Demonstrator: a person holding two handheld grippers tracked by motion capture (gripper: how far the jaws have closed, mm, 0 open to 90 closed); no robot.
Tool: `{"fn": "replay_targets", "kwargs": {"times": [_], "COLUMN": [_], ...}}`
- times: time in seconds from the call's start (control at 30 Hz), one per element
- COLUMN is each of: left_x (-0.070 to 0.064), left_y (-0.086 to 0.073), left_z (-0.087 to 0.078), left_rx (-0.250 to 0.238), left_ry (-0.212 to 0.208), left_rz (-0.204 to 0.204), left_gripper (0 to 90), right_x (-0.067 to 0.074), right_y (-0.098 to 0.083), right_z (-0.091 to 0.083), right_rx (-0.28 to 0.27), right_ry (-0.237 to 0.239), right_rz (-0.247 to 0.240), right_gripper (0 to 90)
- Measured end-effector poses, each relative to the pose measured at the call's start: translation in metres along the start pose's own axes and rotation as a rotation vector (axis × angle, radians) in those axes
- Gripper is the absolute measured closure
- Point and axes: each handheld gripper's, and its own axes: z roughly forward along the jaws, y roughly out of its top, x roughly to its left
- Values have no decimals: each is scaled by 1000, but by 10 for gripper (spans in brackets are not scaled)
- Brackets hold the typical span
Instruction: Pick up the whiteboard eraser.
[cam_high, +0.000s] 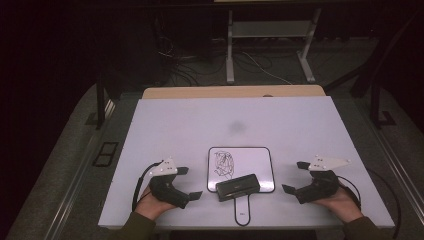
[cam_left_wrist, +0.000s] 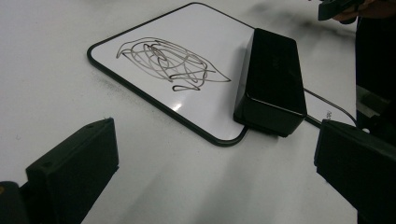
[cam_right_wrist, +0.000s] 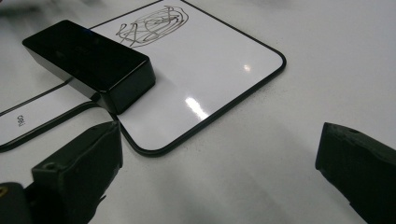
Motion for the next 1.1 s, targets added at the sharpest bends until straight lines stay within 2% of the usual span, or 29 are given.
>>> {"fn": "replay_targets", "kwargs": {"times": [0.33, 0.6, 0.8, 0.97, 1.1], "left_x": [1, -1, -1, -1, -1], "left_y": [4, 9, 14, 15, 18], "left_z": [1, 0, 3, 5, 7], "left_rx": [-7, -22, -31, -8, -13], "left_ry": [1, 4, 5, -5, -10], "left_rz": [-11, 2, -14, 3, 5], "left_gripper": [0, 0, 0, 0, 0], "right_x": [0, 2, 0, 0, 0], "right_y": [-1, 0, 1, 0, 1], "right_z": [1, 0, 0, 0, -1], "right_rx": [1, -15, -17, -14, -20], "right_ry": [19, 34, 34, 33, 34], "right_rz": [-2, 19, 25, 22, 29], "right_gripper": [0, 0, 0, 0, 0]}}
